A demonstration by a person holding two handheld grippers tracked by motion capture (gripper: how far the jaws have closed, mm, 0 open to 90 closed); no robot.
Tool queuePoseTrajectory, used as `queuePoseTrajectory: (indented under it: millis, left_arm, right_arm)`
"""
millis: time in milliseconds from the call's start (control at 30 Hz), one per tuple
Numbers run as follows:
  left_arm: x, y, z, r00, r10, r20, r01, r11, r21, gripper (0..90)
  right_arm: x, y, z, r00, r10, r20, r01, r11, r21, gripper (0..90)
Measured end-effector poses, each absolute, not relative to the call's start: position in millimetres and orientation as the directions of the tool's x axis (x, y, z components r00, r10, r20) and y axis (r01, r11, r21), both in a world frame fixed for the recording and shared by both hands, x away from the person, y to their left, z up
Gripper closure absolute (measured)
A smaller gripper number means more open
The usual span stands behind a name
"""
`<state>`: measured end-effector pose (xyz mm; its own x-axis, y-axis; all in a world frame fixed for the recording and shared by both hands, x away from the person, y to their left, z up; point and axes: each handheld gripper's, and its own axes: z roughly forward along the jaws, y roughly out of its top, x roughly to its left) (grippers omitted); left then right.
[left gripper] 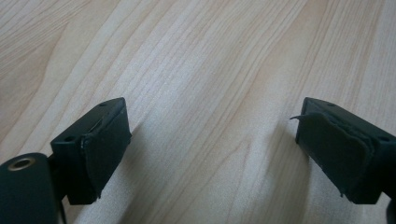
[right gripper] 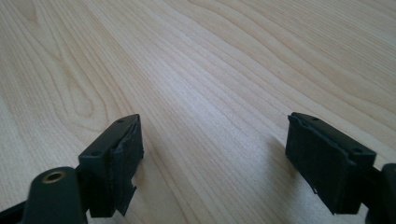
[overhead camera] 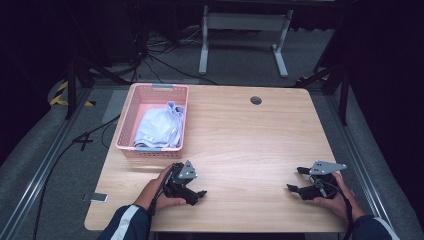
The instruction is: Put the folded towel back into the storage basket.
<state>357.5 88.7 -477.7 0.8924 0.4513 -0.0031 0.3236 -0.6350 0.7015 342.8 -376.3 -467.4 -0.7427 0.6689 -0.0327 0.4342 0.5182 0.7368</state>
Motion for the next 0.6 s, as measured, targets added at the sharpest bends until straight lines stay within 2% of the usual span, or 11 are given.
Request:
queuePoseTrajectory:
  millis: [233,600]
  left_arm:
    - [361.7,86.0,-478.3,0.896,0.445,-0.006,0.323,-0.64,0.697,4.5]
    - [362.2,85.7,-478.4,0.893,0.45,-0.005,0.327,-0.641,0.694,3.2]
  right_arm:
    - [343.0,-376.8,-467.3,-0.742,0.67,-0.03,0.437,0.517,0.736,19.3]
    - [343.0,-376.9,-467.3,-0.742,0.67,-0.029,0.438,0.517,0.735,19.3]
